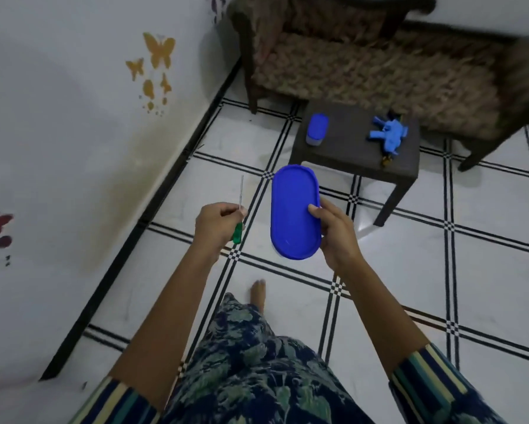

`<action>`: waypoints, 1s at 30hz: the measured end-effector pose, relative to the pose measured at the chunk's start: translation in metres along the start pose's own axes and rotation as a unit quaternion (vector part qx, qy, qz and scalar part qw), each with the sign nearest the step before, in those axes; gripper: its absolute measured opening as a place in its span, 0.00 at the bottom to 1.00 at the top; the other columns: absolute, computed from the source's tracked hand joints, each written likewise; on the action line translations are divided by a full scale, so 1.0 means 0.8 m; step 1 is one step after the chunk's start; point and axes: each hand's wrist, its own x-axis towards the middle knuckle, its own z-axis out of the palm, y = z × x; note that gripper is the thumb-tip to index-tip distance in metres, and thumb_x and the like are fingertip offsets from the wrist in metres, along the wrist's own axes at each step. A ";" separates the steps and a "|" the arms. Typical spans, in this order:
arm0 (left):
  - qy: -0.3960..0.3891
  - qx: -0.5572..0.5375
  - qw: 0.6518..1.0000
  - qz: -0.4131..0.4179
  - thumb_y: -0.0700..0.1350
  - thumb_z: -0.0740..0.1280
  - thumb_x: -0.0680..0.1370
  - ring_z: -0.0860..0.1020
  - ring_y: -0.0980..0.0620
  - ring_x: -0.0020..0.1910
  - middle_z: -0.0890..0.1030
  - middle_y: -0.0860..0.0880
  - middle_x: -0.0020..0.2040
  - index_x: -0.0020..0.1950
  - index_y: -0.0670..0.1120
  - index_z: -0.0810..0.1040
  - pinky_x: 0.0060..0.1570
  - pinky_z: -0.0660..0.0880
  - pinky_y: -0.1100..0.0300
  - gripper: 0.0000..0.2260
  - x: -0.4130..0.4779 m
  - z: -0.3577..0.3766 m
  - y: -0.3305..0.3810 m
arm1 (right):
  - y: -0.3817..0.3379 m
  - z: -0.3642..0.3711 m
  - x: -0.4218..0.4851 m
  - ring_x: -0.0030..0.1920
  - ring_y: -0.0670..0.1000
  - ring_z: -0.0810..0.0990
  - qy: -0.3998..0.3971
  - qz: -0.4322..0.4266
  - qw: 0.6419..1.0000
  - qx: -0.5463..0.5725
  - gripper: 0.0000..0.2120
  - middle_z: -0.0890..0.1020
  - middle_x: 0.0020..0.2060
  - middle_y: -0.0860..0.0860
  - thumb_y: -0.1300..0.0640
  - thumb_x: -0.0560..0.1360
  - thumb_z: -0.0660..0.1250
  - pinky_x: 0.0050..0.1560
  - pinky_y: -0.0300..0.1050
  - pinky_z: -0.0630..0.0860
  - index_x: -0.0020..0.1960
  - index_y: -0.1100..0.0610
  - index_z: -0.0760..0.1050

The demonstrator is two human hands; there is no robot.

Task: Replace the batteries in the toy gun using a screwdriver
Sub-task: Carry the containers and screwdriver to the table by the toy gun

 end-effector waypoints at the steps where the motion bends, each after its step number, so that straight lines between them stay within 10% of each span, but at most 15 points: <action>1: -0.010 0.008 1.000 0.005 0.45 0.72 0.75 0.83 0.45 0.48 0.84 0.46 0.45 0.39 0.53 0.81 0.54 0.79 0.45 0.05 0.029 0.018 0.014 | -0.008 -0.008 0.025 0.59 0.60 0.80 0.018 -0.001 1.000 0.004 0.16 0.82 0.59 0.54 0.59 0.77 0.68 0.48 0.53 0.80 0.64 0.55 0.78; 30: -0.119 0.252 0.960 0.008 0.44 0.71 0.75 0.79 0.49 0.49 0.83 0.47 0.47 0.48 0.42 0.83 0.49 0.72 0.61 0.06 0.648 0.553 0.252 | -0.183 -0.255 0.708 0.58 0.56 0.81 0.249 0.101 0.962 0.052 0.18 0.82 0.59 0.51 0.60 0.79 0.66 0.60 0.60 0.78 0.69 0.55 0.75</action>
